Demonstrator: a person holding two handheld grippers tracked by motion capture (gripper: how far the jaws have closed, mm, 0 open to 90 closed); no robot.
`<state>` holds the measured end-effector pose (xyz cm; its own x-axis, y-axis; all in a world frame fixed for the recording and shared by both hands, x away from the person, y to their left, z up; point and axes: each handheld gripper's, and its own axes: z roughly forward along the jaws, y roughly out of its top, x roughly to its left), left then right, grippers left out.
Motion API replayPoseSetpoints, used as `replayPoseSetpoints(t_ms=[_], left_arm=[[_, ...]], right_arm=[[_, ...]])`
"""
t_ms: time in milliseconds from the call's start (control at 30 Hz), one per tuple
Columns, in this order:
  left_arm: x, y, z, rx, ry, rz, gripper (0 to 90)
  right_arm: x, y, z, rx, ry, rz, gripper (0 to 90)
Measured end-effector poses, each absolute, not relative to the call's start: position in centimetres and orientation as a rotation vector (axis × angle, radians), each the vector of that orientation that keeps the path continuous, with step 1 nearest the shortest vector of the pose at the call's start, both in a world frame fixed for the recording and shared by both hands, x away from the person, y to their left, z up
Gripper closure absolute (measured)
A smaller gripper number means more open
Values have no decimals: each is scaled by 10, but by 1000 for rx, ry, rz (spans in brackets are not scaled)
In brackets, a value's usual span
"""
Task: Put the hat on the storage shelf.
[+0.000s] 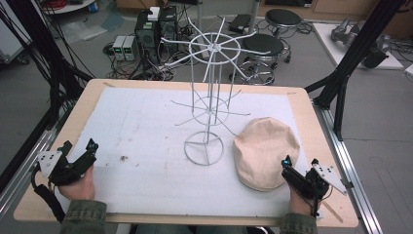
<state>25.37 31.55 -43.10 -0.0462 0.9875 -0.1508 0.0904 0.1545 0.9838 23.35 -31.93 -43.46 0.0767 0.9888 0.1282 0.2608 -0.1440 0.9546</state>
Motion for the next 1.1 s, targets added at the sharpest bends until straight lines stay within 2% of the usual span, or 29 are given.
replayPoseSetpoints(t_ms=[1100], left_arm=[[258,313,-432,1151,1373,1060,228]], right_arm=[[266,-299,-432,1673,1413,1040,77]])
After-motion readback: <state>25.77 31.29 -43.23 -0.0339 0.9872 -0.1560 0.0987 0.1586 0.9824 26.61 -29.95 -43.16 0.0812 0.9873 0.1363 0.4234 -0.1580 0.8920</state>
